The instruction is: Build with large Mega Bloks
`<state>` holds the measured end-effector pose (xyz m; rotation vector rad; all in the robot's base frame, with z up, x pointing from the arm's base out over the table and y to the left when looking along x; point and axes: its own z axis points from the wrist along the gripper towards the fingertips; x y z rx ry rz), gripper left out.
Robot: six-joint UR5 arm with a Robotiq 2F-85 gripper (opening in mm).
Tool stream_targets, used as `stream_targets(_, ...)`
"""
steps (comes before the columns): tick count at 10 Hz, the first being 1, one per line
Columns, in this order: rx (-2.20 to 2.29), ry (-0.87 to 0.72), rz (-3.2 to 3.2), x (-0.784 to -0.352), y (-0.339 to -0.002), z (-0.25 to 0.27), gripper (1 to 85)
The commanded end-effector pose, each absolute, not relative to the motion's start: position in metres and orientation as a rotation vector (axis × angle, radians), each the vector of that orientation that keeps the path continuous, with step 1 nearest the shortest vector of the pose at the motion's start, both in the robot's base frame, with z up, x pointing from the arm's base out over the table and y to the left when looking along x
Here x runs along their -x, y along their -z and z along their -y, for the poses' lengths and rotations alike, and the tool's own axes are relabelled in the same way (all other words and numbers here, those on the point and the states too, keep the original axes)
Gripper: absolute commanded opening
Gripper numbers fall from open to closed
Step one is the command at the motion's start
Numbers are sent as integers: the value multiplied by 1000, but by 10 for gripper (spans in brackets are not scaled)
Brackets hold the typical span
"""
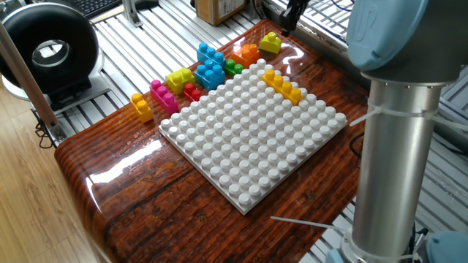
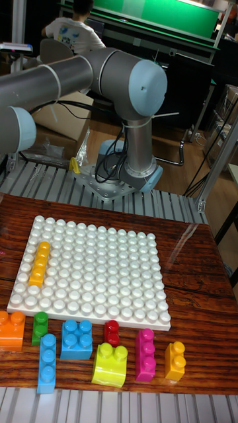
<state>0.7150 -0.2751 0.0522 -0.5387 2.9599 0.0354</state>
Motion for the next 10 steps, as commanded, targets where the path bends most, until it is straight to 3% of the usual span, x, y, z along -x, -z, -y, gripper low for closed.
stream_targets(1, 596, -38, -2938, -722, -46, 274, 473)
stream_targets(10, 619, -43, -2938, -719, -31, 277, 470)
